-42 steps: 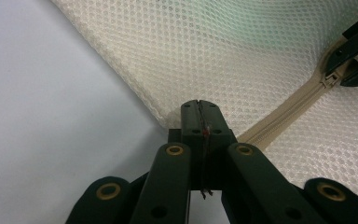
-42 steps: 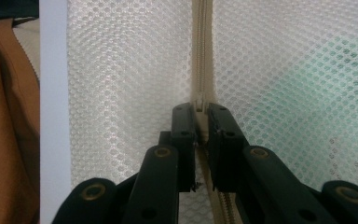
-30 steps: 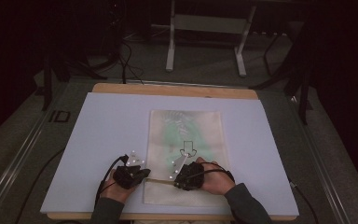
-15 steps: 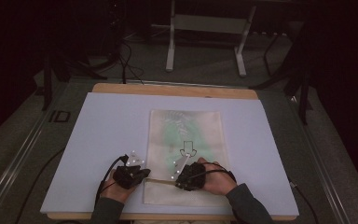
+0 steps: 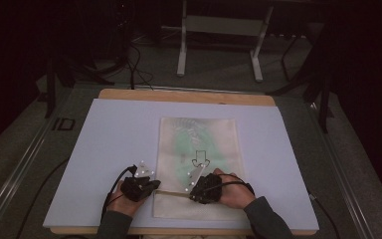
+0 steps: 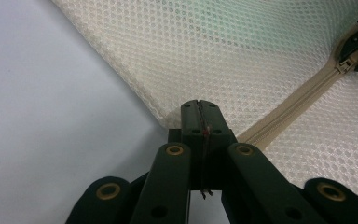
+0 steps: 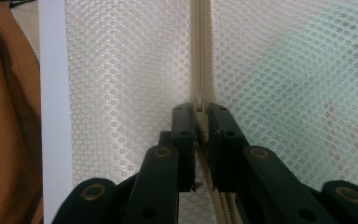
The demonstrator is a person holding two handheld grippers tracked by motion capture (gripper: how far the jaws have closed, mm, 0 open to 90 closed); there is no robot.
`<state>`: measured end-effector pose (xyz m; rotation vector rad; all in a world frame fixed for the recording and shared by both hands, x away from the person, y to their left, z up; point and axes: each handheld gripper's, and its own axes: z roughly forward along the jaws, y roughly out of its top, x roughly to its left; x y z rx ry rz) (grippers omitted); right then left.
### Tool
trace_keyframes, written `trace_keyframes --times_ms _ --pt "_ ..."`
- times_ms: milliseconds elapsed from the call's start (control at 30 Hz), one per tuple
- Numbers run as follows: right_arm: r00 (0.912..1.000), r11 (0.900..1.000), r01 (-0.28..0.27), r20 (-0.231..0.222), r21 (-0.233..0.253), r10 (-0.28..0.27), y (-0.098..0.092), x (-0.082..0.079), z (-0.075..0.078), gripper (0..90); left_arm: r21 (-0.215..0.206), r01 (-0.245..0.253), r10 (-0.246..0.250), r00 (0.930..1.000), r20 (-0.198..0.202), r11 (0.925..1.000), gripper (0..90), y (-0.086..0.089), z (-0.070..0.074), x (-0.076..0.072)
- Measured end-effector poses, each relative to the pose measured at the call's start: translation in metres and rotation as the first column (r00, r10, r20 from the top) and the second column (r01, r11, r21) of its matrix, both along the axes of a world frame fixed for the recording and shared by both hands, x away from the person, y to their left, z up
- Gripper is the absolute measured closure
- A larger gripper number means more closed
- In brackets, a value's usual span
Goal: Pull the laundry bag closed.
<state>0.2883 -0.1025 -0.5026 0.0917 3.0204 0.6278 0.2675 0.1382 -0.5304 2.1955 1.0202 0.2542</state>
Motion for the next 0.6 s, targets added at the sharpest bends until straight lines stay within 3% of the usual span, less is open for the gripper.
trace_keyframes --times_ms 600 --pt "1.0000 1.000 0.003 0.004 -0.019 -0.003 -0.0067 -0.0010 0.0027 82.3 0.000 0.000 0.000 1.0000 -0.001 1.0000 89.6 0.0001 0.0000 0.0000"
